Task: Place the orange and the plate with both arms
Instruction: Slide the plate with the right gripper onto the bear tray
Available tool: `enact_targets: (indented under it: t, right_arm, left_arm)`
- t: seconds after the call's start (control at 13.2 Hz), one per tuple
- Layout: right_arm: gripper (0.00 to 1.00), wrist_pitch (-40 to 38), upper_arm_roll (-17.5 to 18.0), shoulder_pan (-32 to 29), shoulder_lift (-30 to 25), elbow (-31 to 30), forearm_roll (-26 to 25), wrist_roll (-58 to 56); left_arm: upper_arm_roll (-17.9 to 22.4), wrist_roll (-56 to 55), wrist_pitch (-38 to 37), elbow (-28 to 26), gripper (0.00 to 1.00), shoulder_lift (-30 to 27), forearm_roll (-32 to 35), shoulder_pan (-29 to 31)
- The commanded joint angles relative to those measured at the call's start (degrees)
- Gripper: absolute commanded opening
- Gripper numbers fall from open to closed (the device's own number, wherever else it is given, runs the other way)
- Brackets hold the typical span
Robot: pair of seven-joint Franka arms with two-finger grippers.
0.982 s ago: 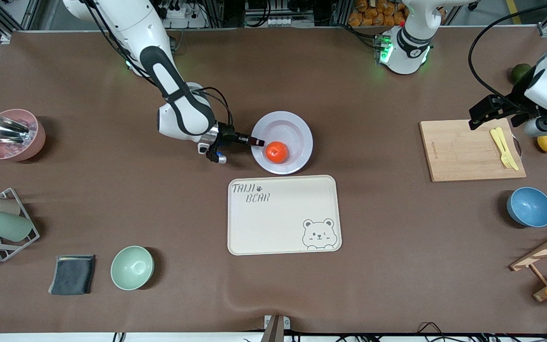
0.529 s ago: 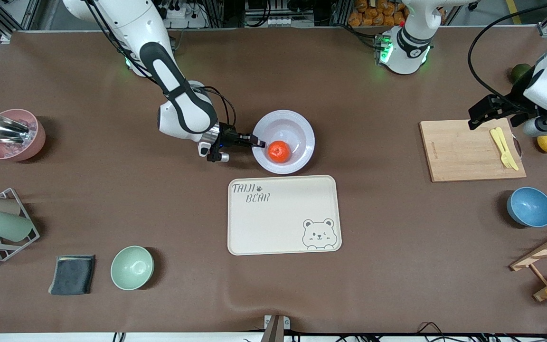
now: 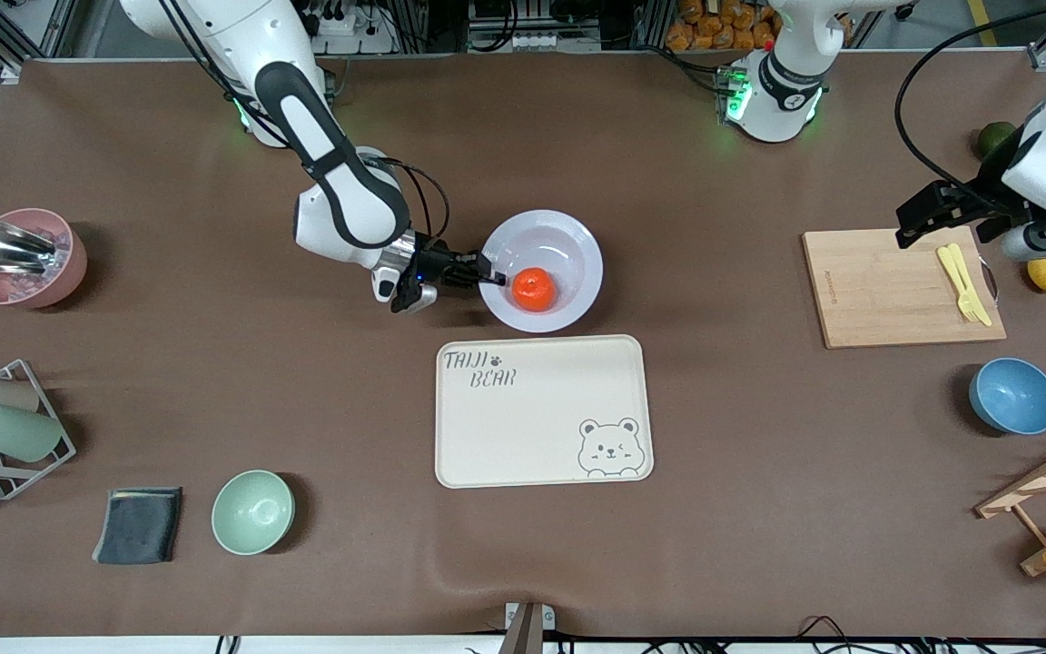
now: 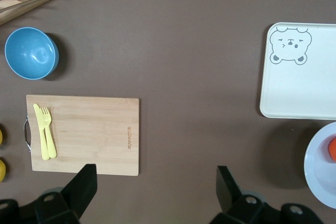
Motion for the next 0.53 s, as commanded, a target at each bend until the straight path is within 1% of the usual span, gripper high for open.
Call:
enact_targets:
  t: [0.0, 0.15, 0.3, 0.45]
  right_arm:
    - [0.00, -0.41, 0.06, -2.87, -1.18, 0.51, 1.80, -3.63]
    - [0.00, -0.50, -0.12, -4.72, -0.74, 3.50, 1.71, -2.94]
    - [0.00, -0.41, -0.20, -5.51, 1.80, 7.27, 1.71, -2.49]
    - [0.00, -0.41, -1.08, -5.43, 4.17, 10.27, 1.71, -2.49]
  left_arm:
    - [-0.08, 1.12, -0.26, 0.46, 1.00, -0.30, -1.34, 0.61]
    - [-0.08, 1.12, -0.26, 1.16, 1.00, 0.22, -1.25, 0.61]
    - [0.00, 1.21, -0.35, 1.25, 1.00, 0.40, -1.34, 0.79]
    - [0.62, 2.17, -0.52, 1.25, 1.00, 0.40, -0.73, 0.87]
